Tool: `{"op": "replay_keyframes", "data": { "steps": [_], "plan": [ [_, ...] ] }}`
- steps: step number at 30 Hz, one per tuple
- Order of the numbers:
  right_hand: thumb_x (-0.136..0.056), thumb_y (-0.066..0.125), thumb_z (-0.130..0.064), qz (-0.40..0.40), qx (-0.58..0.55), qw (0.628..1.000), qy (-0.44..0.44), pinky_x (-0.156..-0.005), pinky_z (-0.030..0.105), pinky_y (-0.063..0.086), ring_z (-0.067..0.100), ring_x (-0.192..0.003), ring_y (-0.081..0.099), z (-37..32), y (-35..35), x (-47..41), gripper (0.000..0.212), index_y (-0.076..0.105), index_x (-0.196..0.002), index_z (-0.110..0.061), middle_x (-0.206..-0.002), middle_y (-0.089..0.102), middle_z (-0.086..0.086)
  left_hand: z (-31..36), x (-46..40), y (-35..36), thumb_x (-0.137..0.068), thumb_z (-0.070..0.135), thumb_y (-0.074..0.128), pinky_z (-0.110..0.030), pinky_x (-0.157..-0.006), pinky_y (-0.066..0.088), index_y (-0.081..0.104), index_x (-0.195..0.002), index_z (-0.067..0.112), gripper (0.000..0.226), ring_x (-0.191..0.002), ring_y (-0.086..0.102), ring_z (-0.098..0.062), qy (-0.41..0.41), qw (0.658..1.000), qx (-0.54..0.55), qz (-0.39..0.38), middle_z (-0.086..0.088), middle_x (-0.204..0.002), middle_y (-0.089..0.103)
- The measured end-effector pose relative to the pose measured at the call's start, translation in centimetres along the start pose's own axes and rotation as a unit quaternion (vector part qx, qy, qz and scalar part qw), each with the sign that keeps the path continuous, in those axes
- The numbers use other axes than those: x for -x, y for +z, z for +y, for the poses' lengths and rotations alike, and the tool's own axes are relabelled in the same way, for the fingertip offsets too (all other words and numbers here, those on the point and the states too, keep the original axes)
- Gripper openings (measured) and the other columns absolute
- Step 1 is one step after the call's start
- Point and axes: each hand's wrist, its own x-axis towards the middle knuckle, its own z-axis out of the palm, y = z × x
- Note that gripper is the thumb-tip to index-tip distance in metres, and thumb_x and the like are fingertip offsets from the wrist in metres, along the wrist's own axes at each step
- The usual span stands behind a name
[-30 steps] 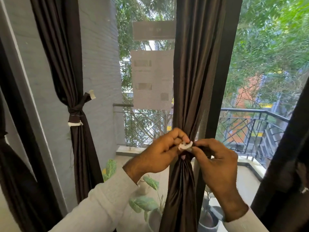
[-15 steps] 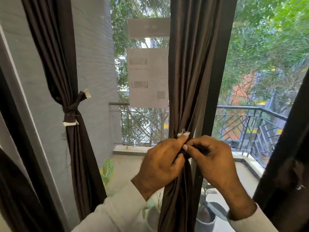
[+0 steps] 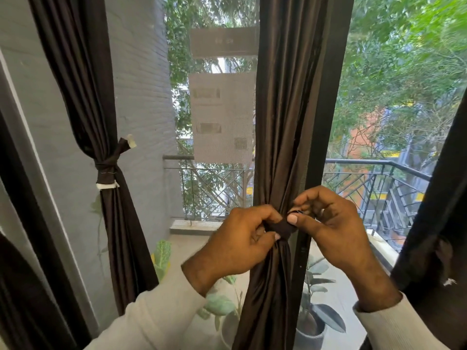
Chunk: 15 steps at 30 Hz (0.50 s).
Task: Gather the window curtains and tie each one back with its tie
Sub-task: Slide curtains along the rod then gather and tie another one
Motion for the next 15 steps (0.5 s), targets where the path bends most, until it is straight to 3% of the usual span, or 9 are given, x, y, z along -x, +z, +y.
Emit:
{"op": "replay_keyframes", "data": {
  "steps": [3, 5, 7, 8, 10, 11, 13, 15],
  "plan": [
    [-0.082, 0.082, 0.01, -0.019, -0.032, 0.999, 0.006, -0.074, 0.028, 0.062, 0.021, -0.076, 0.074, 0.3, 0.0, -0.7, 0.026, 0.072, -0.096, -0.009, -0.082, 0.076, 0.009, 0.9, -0.7, -0.9, -0.092, -0.004, 0.072, -0.019, -0.059, 0.042, 0.045, -0.122, 0.015, 0.045, -0.06, 0.05, -0.015, -0.105, 0.953, 0.269, -0.095, -0.007, -0.081, 0.059],
    [-0.081, 0.081, 0.011, -0.013, -0.066, 0.997, 0.026, -0.072, 0.029, 0.062, 0.02, -0.073, 0.072, 0.7, -0.1, -1.0, 0.024, 0.072, -0.094, -0.006, -0.08, 0.076, 0.011, 1.0, -0.9, -1.7, -0.092, -0.013, 0.07, -0.015, -0.059, 0.042, 0.038, -0.122, 0.013, 0.051, -0.06, 0.051, -0.007, -0.101, 0.936, 0.304, -0.149, -0.001, -0.086, 0.06],
    [-0.081, 0.08, 0.013, -0.002, -0.087, 0.995, 0.042, -0.073, 0.028, 0.063, 0.018, -0.072, 0.071, 1.0, -0.1, -1.1, 0.023, 0.071, -0.093, -0.004, -0.077, 0.075, 0.009, 1.0, -0.8, -1.9, -0.088, -0.015, 0.076, -0.023, -0.055, 0.037, 0.039, -0.119, 0.018, 0.059, -0.06, 0.04, -0.015, -0.085, 0.954, 0.229, -0.174, 0.012, -0.088, 0.057],
    [-0.08, 0.08, 0.013, 0.0, -0.092, 0.995, 0.048, -0.073, 0.027, 0.063, 0.018, -0.072, 0.071, 1.0, -0.1, -1.1, 0.022, 0.071, -0.092, -0.004, -0.076, 0.075, 0.007, 0.9, -0.6, -1.7, -0.087, -0.013, 0.078, -0.032, -0.054, 0.034, 0.04, -0.117, 0.02, 0.059, -0.061, 0.034, -0.022, -0.076, 0.968, 0.173, -0.165, 0.011, -0.086, 0.054],
    [-0.08, 0.08, 0.012, 0.0, -0.099, 0.994, 0.054, -0.074, 0.028, 0.064, 0.019, -0.073, 0.073, 1.2, -0.1, -1.0, 0.022, 0.072, -0.093, -0.004, -0.077, 0.076, 0.008, 0.7, -0.1, -1.0, -0.09, -0.003, 0.079, -0.035, -0.053, 0.03, 0.044, -0.111, 0.022, 0.047, -0.059, 0.032, -0.03, -0.045, 0.99, 0.073, -0.109, -0.006, -0.076, 0.048],
    [-0.081, 0.08, 0.011, 0.002, -0.1, 0.993, 0.056, -0.075, 0.03, 0.064, 0.021, -0.075, 0.073, 1.3, -0.1, -1.0, 0.021, 0.072, -0.093, -0.004, -0.078, 0.076, 0.01, 0.6, 0.1, -0.6, -0.093, 0.004, 0.079, -0.031, -0.053, 0.029, 0.047, -0.107, 0.023, 0.04, -0.055, 0.033, -0.027, -0.027, 0.996, 0.036, -0.076, -0.009, -0.068, 0.044],
    [-0.081, 0.081, 0.01, 0.005, -0.099, 0.993, 0.061, -0.077, 0.033, 0.065, 0.027, -0.077, 0.074, 1.5, -0.1, -1.1, 0.021, 0.072, -0.094, -0.004, -0.082, 0.076, 0.016, 0.4, 0.2, -0.3, -0.097, 0.015, 0.079, -0.022, -0.054, 0.029, 0.054, -0.103, 0.022, 0.027, -0.051, 0.035, -0.013, 0.009, 1.0, -0.015, -0.026, 0.005, -0.06, 0.041],
    [-0.081, 0.08, 0.011, 0.005, -0.105, 0.992, 0.065, -0.075, 0.032, 0.065, 0.027, -0.076, 0.074, 1.6, -0.2, -1.2, 0.021, 0.072, -0.093, -0.005, -0.081, 0.076, 0.016, 0.3, 0.3, -0.3, -0.098, 0.016, 0.079, -0.017, -0.058, 0.031, 0.062, -0.1, 0.017, 0.017, -0.054, 0.041, -0.007, 0.046, 0.998, -0.052, -0.003, 0.014, -0.07, 0.048]
  ]
}}
